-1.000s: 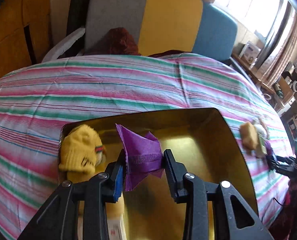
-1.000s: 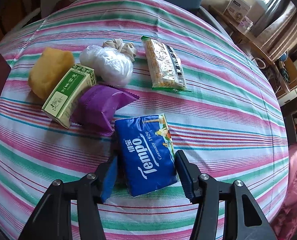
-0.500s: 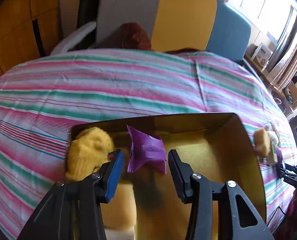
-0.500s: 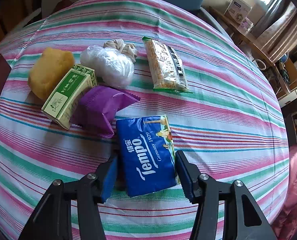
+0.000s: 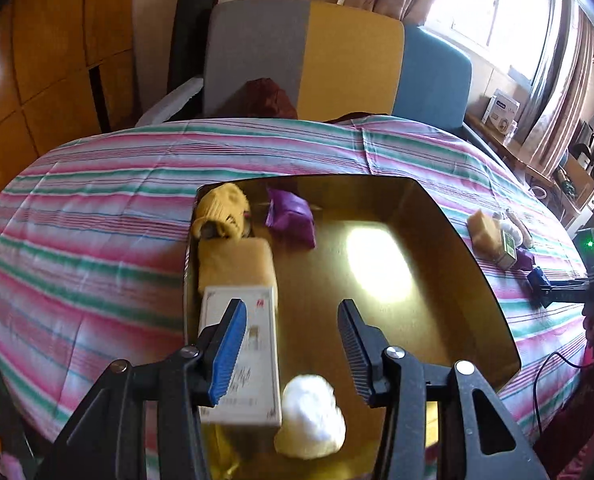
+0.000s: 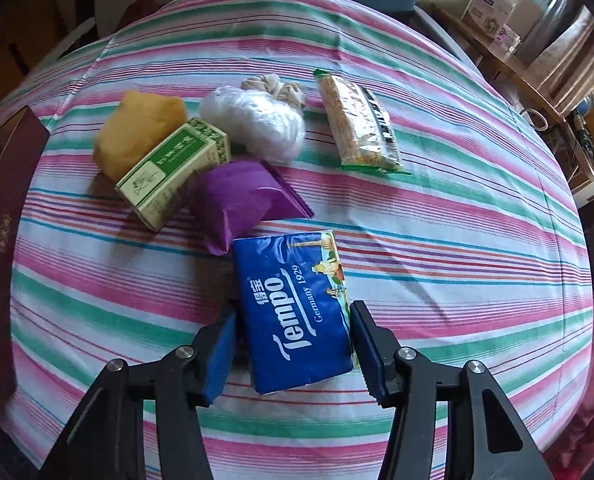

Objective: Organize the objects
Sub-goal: 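Drop the purple packet in the tray with left while right holds the Tempo pack, then lower the blue Tempo pack into the tray and open the right gripper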

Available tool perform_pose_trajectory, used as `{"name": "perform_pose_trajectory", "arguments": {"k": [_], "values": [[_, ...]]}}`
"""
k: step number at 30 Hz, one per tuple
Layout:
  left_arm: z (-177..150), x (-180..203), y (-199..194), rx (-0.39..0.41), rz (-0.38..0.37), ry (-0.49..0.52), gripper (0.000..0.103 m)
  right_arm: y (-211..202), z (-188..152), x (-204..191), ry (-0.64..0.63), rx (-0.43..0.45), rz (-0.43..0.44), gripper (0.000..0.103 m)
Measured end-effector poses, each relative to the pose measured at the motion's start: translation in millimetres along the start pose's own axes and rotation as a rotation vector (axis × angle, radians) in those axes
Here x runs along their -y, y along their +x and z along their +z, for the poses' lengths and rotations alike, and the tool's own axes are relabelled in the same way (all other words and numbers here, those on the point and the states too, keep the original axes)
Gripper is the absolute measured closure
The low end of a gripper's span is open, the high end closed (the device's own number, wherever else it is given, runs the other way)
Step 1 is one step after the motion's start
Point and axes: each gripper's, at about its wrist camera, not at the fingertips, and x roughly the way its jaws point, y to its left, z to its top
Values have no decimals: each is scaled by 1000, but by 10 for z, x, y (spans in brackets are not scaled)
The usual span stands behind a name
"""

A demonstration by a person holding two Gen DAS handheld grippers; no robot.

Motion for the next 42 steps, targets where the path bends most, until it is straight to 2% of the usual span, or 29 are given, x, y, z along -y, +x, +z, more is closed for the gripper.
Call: {"name": "perform_pose_trajectory", "arguments": {"k": [6,11,16,22,25,30,35,42], "values": [[-115,-42,-158,40,27,-13,55,-297,-149,-301,-31,30,44,48],[-169,-111,-221,57,26,-30,55,-603,-236,-603,-56,93,116,48],[-231,-131,-229,50,35,-26,55,-905,-180,-1057,-115,173,176,48],[-269,-154,-242,43,37,-21,55,-1224,-23,-1772,-180,246,347,48],[-284,-218,-272,46,40,-29,55,-1197,43,-2160,-210,225,405,48],[-318,-443,-308,46,64,-68,55,-955,139,-2733,-236,150,451,48],[-345,-636,-316,51,67,-117,55,-593,304,-3199,-225,72,447,48],[-391,-746,-243,30,48,-151,55,-331,592,-3665,-174,27,437,45]]}}
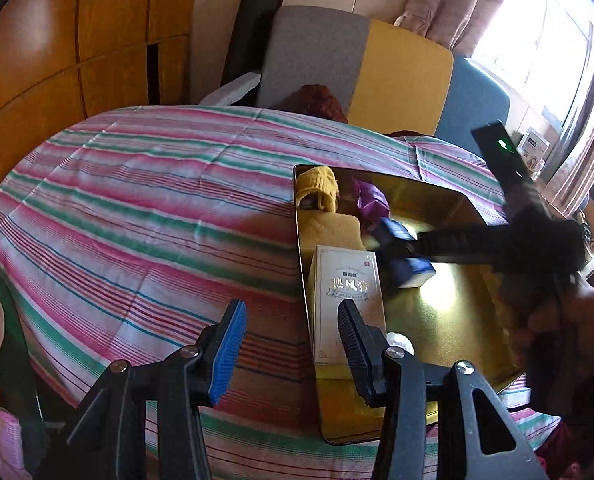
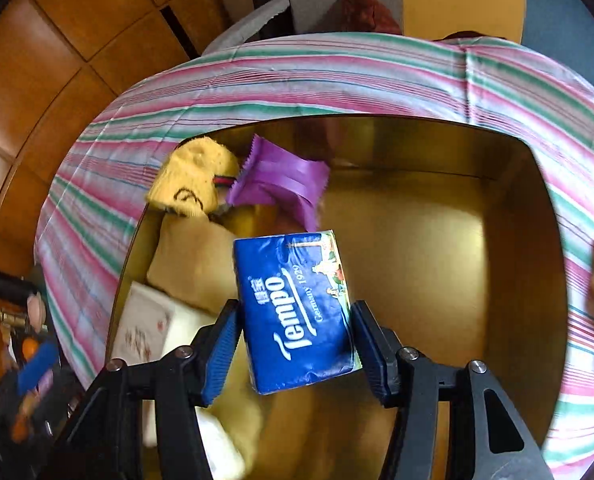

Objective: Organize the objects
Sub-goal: 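Lower the blue Tempo pack into the tray and open the right gripper, then move both tools back toward the remaining items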

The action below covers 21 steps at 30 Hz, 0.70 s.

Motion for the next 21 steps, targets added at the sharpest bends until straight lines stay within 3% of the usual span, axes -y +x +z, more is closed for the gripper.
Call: {"name": "perform_pose_trajectory", "arguments": {"k": [3,10,21], "values": [[-18,9,12,-6,-9,0,55,79,59,3,59,17,61,43],[-27,75,-22,8,-13,15,55,-78,-82,97,71,57,97,33],[-9,392,-120,19,-29,87,55,-760,-471,490,-32,164,5,16]]}}
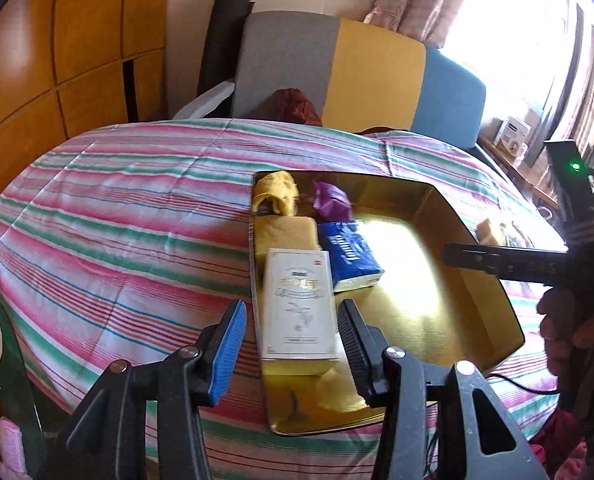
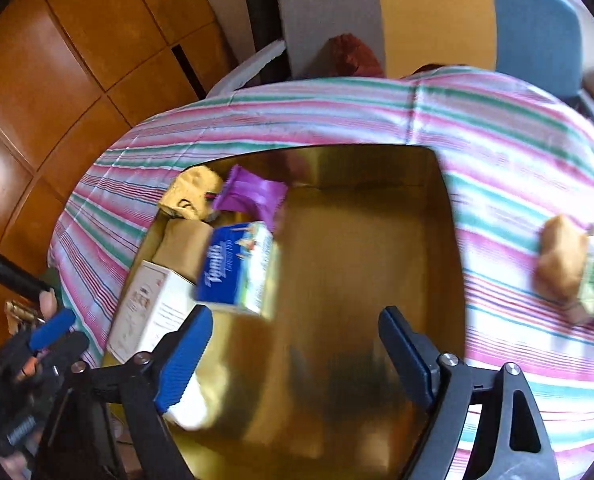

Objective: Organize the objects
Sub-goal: 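Move both tools back toward the remaining items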

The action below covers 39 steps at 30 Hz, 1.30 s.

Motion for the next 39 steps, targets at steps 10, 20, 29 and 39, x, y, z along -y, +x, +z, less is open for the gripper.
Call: {"name": "perform_pose_trajectory", "arguments": {"k": [10,20,29,39], "values": [[-2,501,4,-17,-27,119,55,-583,-178,850,98,70,-113,12],[10,1007,81,-46,-51,228,53,-1019,-254,2012,251,200,-302,2],[53,1529,215,-70,-87,322,50,-1133,-519,2908,556,257,-389,2],[156,2135,446,-105,-151,409,50,-1241,-634,3044,653,273,-366,2]]}}
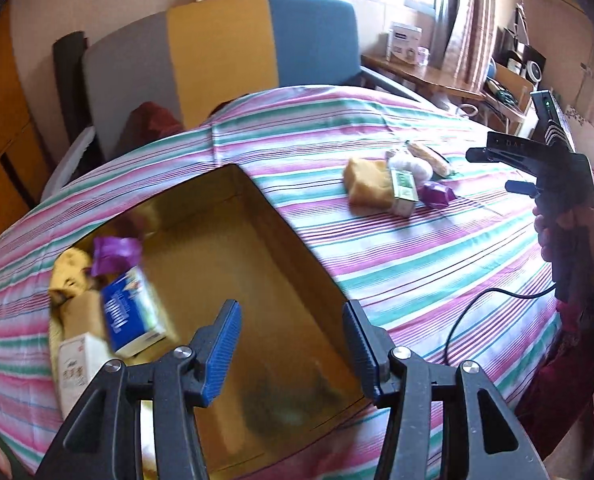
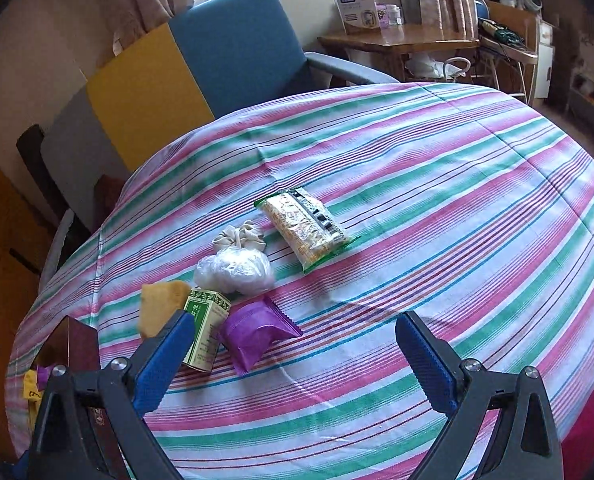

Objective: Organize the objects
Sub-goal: 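Move both tools back toward the remaining items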

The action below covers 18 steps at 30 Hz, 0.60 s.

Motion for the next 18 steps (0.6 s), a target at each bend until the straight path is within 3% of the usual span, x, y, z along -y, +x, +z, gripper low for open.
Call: {"name": "perform_pose_trajectory", "arguments": {"k": [9,12,18], "values": [[450,427,317,-23,-68,65,50,-13,35,287,158,-18,34,2],[598,532,476,-44,-104,52,50,-5,37,320,181,-29,53,2],[872,940,859,-64,-177,128,50,18,31,317,190,-51,95,2]]}}
